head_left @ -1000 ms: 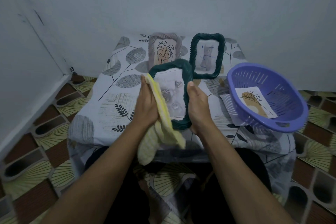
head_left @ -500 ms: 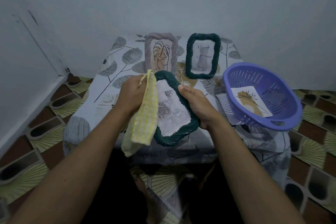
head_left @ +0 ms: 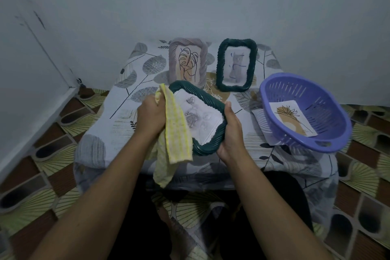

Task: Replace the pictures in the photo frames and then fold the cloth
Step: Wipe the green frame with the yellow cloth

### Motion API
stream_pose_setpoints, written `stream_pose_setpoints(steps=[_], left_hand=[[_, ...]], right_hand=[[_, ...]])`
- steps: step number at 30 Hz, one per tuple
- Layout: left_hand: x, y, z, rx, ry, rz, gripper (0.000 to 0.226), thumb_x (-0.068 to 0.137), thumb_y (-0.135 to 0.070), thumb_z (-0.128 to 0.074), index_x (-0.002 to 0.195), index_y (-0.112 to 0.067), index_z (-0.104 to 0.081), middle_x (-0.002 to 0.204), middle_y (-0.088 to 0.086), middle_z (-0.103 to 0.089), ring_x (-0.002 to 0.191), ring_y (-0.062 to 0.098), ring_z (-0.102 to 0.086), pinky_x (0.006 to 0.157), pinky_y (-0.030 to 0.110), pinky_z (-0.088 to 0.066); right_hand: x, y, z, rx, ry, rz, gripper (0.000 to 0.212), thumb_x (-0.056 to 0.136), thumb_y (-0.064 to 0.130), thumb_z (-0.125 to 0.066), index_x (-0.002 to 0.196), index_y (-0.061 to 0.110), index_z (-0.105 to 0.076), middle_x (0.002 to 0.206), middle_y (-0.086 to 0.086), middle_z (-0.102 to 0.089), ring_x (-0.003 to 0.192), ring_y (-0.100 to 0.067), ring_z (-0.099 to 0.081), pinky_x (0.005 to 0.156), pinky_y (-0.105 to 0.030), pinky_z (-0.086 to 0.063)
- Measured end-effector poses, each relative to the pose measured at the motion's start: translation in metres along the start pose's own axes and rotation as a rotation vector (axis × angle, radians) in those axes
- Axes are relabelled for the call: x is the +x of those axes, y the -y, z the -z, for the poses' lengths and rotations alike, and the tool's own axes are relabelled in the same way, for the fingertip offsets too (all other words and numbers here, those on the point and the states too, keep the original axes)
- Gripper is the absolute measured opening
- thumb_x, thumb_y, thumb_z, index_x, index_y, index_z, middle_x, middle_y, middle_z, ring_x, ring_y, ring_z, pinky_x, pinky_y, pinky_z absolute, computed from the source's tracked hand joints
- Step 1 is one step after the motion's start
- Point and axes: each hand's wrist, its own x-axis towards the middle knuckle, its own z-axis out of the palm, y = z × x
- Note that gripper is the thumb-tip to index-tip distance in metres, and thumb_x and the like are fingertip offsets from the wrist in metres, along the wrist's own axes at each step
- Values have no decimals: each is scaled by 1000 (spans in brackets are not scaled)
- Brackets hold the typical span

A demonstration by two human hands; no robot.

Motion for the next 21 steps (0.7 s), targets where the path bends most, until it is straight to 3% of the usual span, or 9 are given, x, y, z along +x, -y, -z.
stream_pose_setpoints(steps=[2, 3, 6, 8, 11, 13, 16, 21], left_hand=[[-2, -3, -2, -93, 91, 42, 28, 102, -40, -47, 118, -17, -47, 104, 6, -61, 93, 29, -60, 74, 35, -41], [-3, -4, -3, -165, 114, 40, 29, 100, -35, -53, 124, -24, -41, 110, 4, -60, 95, 26, -61, 78, 36, -45], [-9, -7, -4, -208, -4, -55, 23, 93, -24, -62, 113, -30, -55, 117, -4, -62, 105, 19, -60, 90, 36, -48], [-16, -11, -3, -209, -68, -59, 18, 95, -26, -58, 109, -32, -68, 119, -9, -64, 112, 13, -58, 95, 31, -45], [-27, -20, -5, -307, 42, -62, 40, 102, -41, -41, 136, -29, -58, 145, -7, -50, 132, 8, -42, 107, 29, -31], [-33, -19, -8, -34, 117, -193, 63, 99, -57, -25, 153, -25, -34, 162, -1, -25, 147, 17, -22, 119, 41, -19], [-36, -3, -15, 467, 140, -347, 78, 94, -65, -10, 159, -22, -6, 167, 2, -1, 153, 26, -1, 120, 52, -6], [-23, -8, -14, 439, 79, -239, 69, 105, -48, -21, 158, -9, 1, 167, 9, -2, 153, 29, -1, 122, 49, -6]], right_hand=[[0, 0, 0, 36, 13, -18, 57, 96, 45, -58, 137, 6, -56, 133, -20, -63, 124, -38, -59, 107, -59, -43], [0, 0, -1, 45, 11, -21, 57, 95, 46, -59, 137, 7, -56, 133, -19, -62, 124, -38, -59, 107, -60, -43], [2, 2, -3, 29, -18, -18, 52, 99, 42, -54, 136, 5, -56, 130, -19, -65, 120, -37, -62, 105, -60, -45], [4, 3, -2, 31, -18, -24, 51, 101, 41, -51, 137, 5, -55, 130, -19, -64, 120, -37, -62, 105, -59, -45], [4, 5, -2, 63, 8, -45, 57, 101, 48, -45, 139, 6, -53, 134, -19, -62, 124, -37, -59, 110, -58, -41], [3, 8, -1, 66, 23, -70, 67, 99, 59, -39, 140, 8, -53, 136, -17, -61, 125, -36, -58, 110, -54, -42], [2, 11, -1, -21, -25, -31, 73, 96, 66, -35, 136, 10, -58, 130, -15, -66, 120, -33, -63, 106, -52, -47], [-11, 14, -10, -274, -49, 96, 42, 106, 42, -38, 114, 11, -67, 109, -7, -75, 103, -24, -71, 96, -48, -55]])
